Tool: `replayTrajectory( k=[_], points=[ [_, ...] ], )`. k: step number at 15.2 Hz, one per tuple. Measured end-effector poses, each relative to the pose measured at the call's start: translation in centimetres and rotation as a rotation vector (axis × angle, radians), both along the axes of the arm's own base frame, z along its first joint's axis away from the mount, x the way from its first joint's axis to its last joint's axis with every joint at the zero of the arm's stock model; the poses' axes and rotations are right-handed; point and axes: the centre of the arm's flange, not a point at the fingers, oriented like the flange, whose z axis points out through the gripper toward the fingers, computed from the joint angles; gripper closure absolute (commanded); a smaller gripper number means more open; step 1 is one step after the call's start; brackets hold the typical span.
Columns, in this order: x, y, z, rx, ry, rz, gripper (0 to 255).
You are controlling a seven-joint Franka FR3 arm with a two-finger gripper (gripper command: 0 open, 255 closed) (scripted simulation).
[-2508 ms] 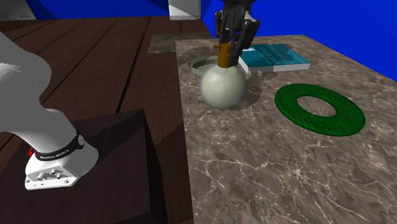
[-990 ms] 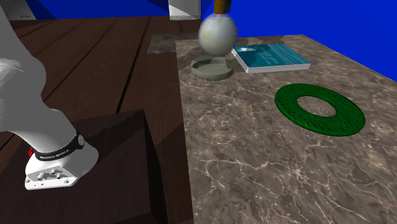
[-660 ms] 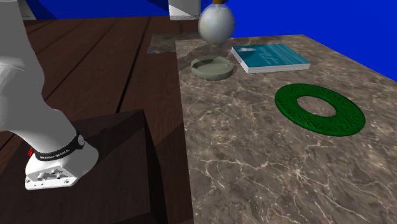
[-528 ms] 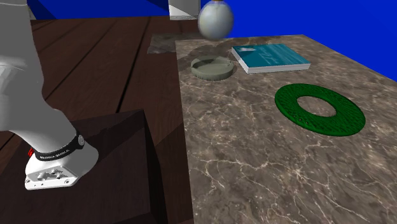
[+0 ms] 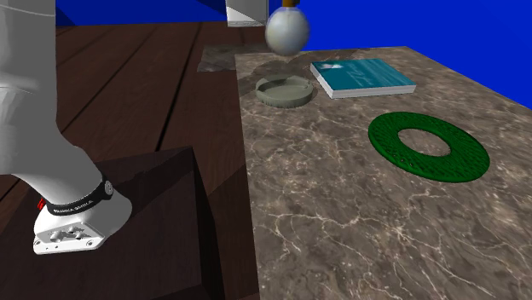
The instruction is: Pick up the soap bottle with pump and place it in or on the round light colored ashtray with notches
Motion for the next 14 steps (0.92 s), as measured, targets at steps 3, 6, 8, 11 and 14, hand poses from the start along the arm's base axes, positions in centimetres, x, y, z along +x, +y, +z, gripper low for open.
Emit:
replayTrajectory(
  k=[3,6,8,11,14],
  points=[
    [-0.1,-0.1,-1.7,0.000,0.000,0.000,255],
    [-0.1,-0.2,-3.2,0.000,0.000,0.000,255],
    [-0.2,-0.1,-4.2,0.000,0.000,0.000,255],
    [0.0,0.0,-5.8,0.000,0.000,-0.001,255],
    [0.1,-0.1,-7.4,0.000,0.000,0.000,255]
  ],
)
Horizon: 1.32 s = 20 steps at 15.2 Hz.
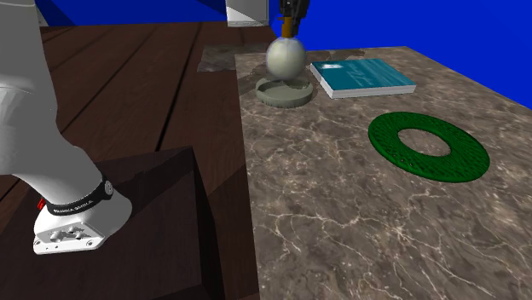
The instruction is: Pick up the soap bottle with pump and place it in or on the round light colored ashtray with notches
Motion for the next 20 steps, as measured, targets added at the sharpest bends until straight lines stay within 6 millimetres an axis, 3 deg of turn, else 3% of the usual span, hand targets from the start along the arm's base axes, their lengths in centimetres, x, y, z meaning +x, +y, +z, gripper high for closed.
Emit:
replayTrajectory(
  k=[5,12,13,20],
  points=[
    [-0.1,0.0,-2.7,0.000,0.000,0.000,255],
    [-0.1,0.0,-3.1,0.000,0.000,0.000,255],
    [-0.1,0.0,-3.1,0.000,0.000,0.000,0],
    [0.0,0.0,-2.4,0.000,-0.001,0.000,0]
  ],
)
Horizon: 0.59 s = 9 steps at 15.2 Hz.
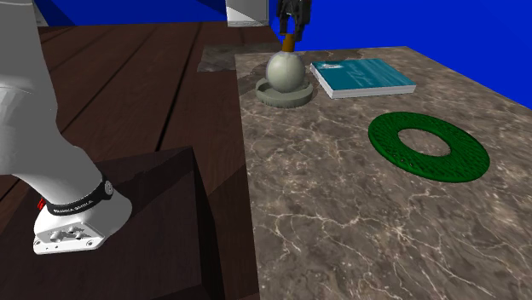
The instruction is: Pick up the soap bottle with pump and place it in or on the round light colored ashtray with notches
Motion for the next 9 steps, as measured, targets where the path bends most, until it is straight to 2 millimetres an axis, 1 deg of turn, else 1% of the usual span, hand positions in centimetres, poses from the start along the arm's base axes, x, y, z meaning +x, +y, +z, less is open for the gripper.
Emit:
replayTrajectory(
  k=[2,4,6,9],
  points=[
    [0.1,0.4,2.2,0.000,-0.001,0.000,0],
    [0.2,0.2,3.7,0.000,-0.001,0.000,0],
    [0.2,0.2,4.2,0.000,0.000,0.000,0],
    [0.2,0.3,4.3,0.000,0.000,0.000,0]
  ],
)
